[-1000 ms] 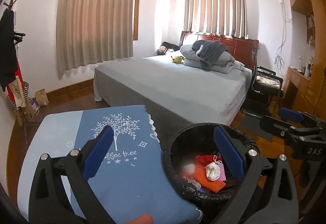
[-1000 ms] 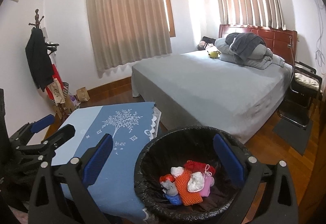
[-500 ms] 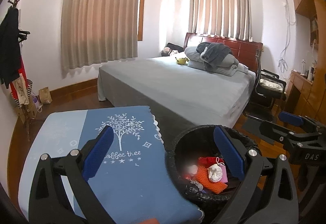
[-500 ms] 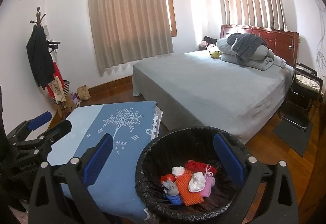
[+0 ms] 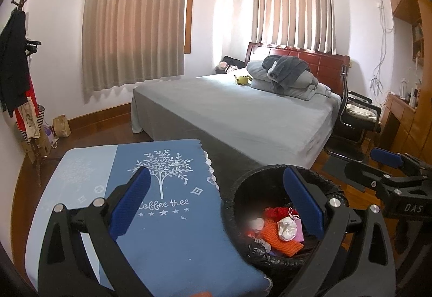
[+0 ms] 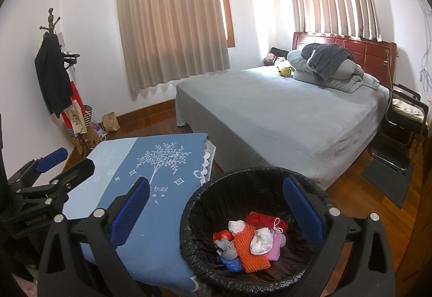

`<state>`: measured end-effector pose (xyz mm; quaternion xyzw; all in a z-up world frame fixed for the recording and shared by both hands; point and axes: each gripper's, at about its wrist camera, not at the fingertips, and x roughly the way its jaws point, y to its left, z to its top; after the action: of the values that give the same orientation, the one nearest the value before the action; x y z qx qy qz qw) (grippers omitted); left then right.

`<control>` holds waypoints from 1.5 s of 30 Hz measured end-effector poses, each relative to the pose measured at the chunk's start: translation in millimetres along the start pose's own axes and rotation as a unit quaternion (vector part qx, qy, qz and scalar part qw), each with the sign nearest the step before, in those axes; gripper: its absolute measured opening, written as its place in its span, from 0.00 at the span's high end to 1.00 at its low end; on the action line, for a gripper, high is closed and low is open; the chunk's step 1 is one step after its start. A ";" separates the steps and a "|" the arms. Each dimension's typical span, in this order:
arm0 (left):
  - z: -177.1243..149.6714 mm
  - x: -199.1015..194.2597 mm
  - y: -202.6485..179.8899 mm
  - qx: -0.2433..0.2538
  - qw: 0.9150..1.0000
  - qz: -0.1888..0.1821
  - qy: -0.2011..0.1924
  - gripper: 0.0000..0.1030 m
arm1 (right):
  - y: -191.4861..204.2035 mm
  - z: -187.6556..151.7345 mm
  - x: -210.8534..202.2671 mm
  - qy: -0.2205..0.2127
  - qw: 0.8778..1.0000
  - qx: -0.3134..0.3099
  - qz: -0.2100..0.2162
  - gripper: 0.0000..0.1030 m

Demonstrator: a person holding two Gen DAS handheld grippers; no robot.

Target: Collect trash

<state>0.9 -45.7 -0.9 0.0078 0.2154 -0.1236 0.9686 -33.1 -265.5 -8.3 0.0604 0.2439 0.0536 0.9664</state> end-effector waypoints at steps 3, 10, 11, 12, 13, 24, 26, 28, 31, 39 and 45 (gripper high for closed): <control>-0.1 0.1 0.3 0.000 1.000 0.000 0.000 0.07 | 0.0 0.2 -0.1 0.000 1.000 0.000 0.000 0.06; 0.0 0.4 0.3 0.001 1.000 0.000 0.001 0.07 | 0.9 0.0 1.0 0.000 1.000 0.000 0.000 0.06; 0.0 0.0 0.2 0.000 1.000 0.000 0.001 0.07 | 0.9 0.0 1.1 0.000 1.000 0.001 0.000 0.06; 0.2 -0.1 0.0 0.000 1.000 0.000 0.000 0.07 | 0.7 0.0 1.0 0.000 1.000 0.000 0.000 0.06; 0.1 0.1 0.2 0.000 1.000 0.000 0.000 0.07 | 0.7 -0.4 0.9 0.001 1.000 0.001 0.000 0.06; 0.2 -0.2 -0.1 0.001 1.000 0.000 0.001 0.07 | 1.3 -1.0 1.6 0.001 1.000 0.001 0.001 0.06; 0.2 -0.2 -0.2 0.001 1.000 0.000 0.001 0.07 | 1.5 -1.0 1.7 0.001 1.000 0.001 0.001 0.06; 0.3 -0.3 -0.3 0.001 1.000 0.001 0.001 0.07 | 1.3 -0.8 1.7 0.002 1.000 0.001 0.001 0.06; 0.3 0.0 0.0 0.001 1.000 0.001 0.001 0.07 | 3.4 -3.0 2.0 0.002 1.000 0.002 0.001 0.06; -0.5 0.2 0.5 0.001 1.000 0.000 0.002 0.07 | 4.5 -5.9 3.7 0.004 1.000 0.003 0.002 0.06; -0.1 0.1 0.0 0.001 1.000 0.000 0.002 0.07 | 4.4 -5.9 3.6 0.005 1.000 0.003 0.002 0.06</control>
<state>0.9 -45.7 -1.1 0.0090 0.2174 -0.1234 0.9682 -33.2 -260.1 -14.6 0.0640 0.2483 0.0553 0.9650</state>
